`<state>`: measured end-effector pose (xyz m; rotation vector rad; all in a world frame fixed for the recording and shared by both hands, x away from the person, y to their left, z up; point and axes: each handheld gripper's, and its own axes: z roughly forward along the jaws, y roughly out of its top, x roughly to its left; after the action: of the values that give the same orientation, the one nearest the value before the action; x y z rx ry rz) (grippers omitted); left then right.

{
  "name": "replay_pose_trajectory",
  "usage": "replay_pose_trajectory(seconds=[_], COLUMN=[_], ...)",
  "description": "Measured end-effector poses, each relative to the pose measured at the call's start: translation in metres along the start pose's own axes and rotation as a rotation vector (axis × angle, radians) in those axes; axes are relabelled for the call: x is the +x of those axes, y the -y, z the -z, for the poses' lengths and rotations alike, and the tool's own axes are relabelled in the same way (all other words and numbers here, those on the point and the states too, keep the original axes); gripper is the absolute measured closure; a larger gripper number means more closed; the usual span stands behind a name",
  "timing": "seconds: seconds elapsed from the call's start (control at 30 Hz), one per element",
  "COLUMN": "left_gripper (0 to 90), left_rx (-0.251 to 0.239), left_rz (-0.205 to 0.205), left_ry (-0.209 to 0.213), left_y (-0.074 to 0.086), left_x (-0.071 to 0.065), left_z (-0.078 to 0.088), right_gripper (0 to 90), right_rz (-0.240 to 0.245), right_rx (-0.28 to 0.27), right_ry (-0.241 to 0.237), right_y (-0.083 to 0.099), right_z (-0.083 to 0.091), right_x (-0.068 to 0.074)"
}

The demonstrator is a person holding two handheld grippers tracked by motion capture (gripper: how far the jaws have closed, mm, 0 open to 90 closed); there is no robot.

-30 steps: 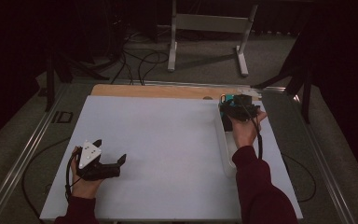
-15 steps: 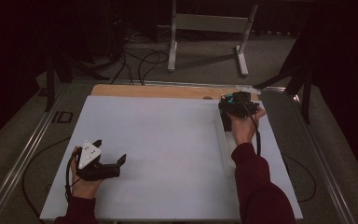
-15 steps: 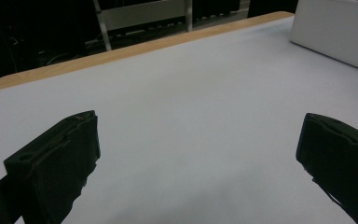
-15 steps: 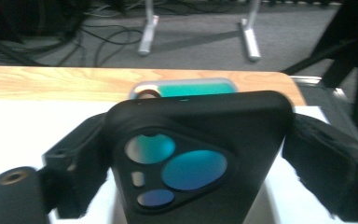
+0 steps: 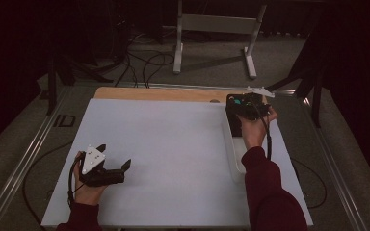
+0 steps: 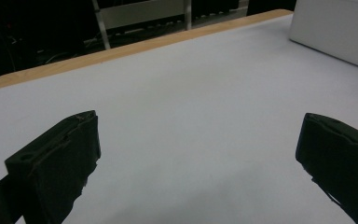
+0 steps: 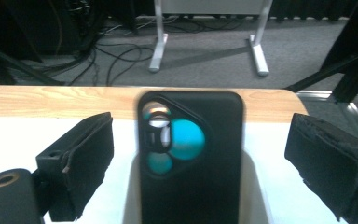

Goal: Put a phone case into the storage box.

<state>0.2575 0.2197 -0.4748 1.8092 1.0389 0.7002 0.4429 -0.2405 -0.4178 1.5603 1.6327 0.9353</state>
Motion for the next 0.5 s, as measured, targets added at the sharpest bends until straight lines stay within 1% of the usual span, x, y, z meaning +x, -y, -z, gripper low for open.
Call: replay_pose_trajectory(seconds=[0.07, 0.1, 0.13, 0.3, 0.43, 0.5], left_gripper=[0.4, 0.4, 0.4, 0.3, 0.3, 0.3], left_rx=[0.001, 0.001, 0.001, -0.002, -0.001, -0.001], left_rz=[0.000, 0.000, 0.000, 0.003, 0.004, 0.004], left_ry=[0.000, 0.000, 0.000, -0.002, -0.004, -0.003], left_y=[0.000, 0.000, 0.000, 0.000, 0.000, 0.000], left_x=[0.000, 0.000, 0.000, 0.000, 0.000, 0.000], left_z=[0.000, 0.000, 0.000, 0.001, 0.001, 0.001], right_gripper=[7.7, 7.7, 7.7, 7.8, 7.8, 7.9], right_rz=[0.003, -0.002, -0.002, 0.022, 0.051, 0.056], right_rx=[-0.003, 0.004, 0.004, -0.011, -0.025, -0.028], right_ry=[0.004, -0.009, -0.009, -0.061, -0.101, -0.123], right_y=[0.000, 0.001, 0.001, 0.000, 0.003, 0.005], right_z=[0.001, 0.002, 0.002, 0.011, 0.022, 0.028], right_x=[0.000, 0.000, 0.000, 0.001, 0.002, 0.001])
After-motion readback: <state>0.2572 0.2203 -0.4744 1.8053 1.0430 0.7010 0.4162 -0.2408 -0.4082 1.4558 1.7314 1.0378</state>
